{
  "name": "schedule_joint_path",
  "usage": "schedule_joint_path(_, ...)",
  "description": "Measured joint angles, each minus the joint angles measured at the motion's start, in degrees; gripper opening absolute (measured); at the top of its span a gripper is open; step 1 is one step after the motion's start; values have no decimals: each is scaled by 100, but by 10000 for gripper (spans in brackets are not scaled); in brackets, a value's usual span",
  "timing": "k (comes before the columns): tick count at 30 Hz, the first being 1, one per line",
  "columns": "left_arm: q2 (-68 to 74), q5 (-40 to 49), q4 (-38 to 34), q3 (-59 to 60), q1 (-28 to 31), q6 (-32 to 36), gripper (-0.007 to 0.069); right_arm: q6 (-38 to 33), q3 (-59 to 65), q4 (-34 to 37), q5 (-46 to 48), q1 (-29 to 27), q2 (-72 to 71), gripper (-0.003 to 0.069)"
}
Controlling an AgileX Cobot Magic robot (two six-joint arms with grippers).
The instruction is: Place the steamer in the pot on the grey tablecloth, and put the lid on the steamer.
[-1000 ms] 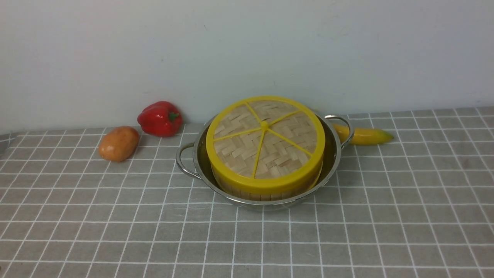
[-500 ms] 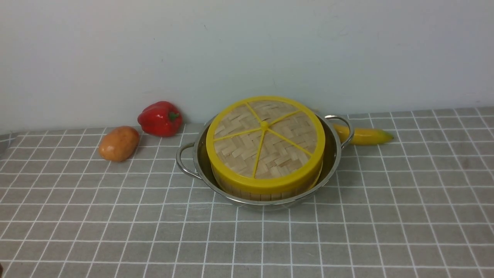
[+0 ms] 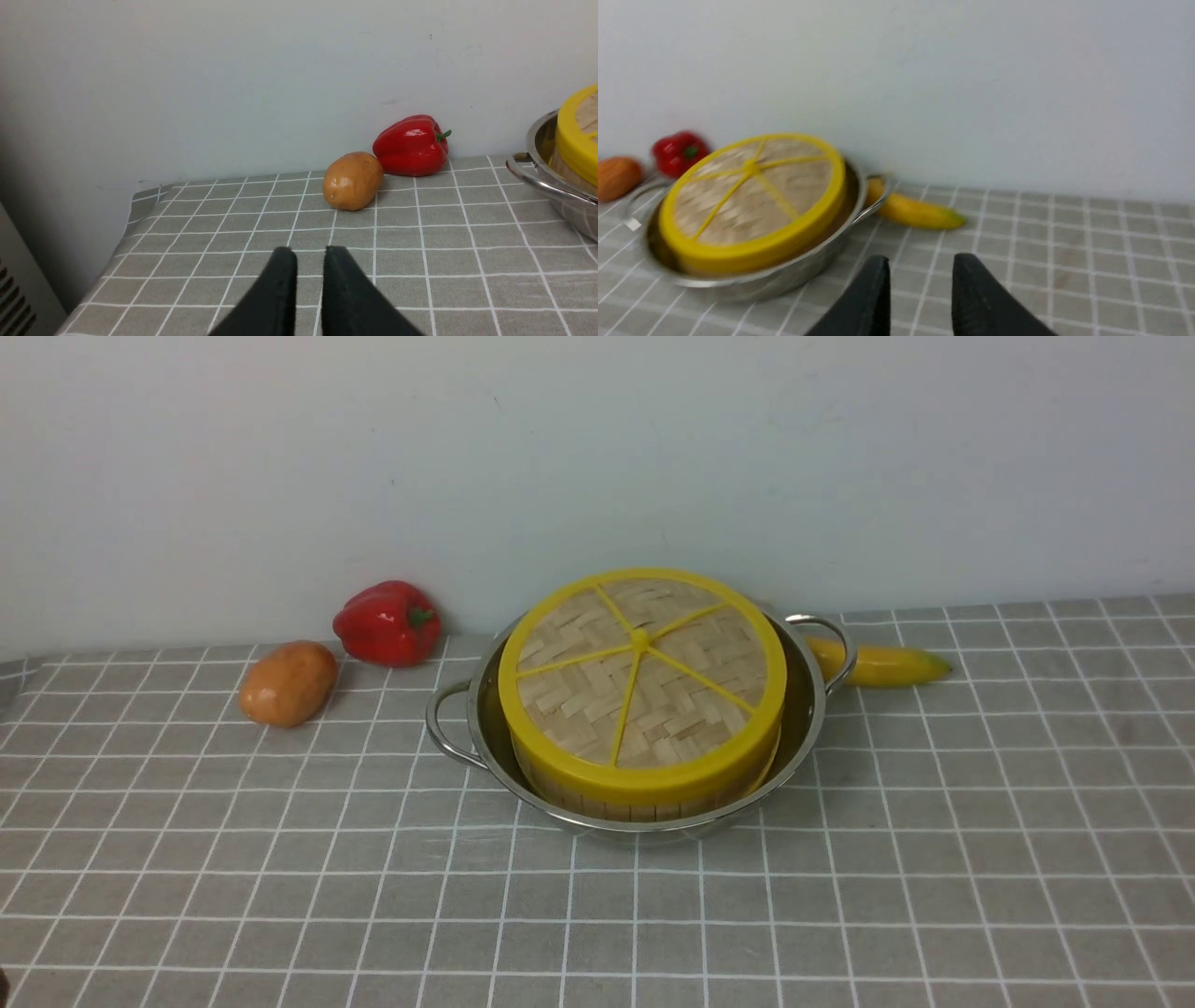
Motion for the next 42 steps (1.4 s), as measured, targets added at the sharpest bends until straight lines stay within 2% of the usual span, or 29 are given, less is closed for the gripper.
schedule_joint_path(2,0,0,0,0,0,0,85,-27,942,-74,-975,-541,-501,219)
schedule_joint_path(4,0,0,0,0,0,0,86,-27,1264,-74,-1276,-695,-651,221)
schedule_joint_path(6,0,0,0,0,0,0,96,-15,2077,-52,-2036,-1067,-890,227)
schedule_joint_path(10,0,2,0,0,0,0,96,51,2768,33,-2656,-1287,-907,231)
schedule_joint_path(42,0,7,0,0,0,0,149,190,2901,64,-2488,-1332,-910,240)
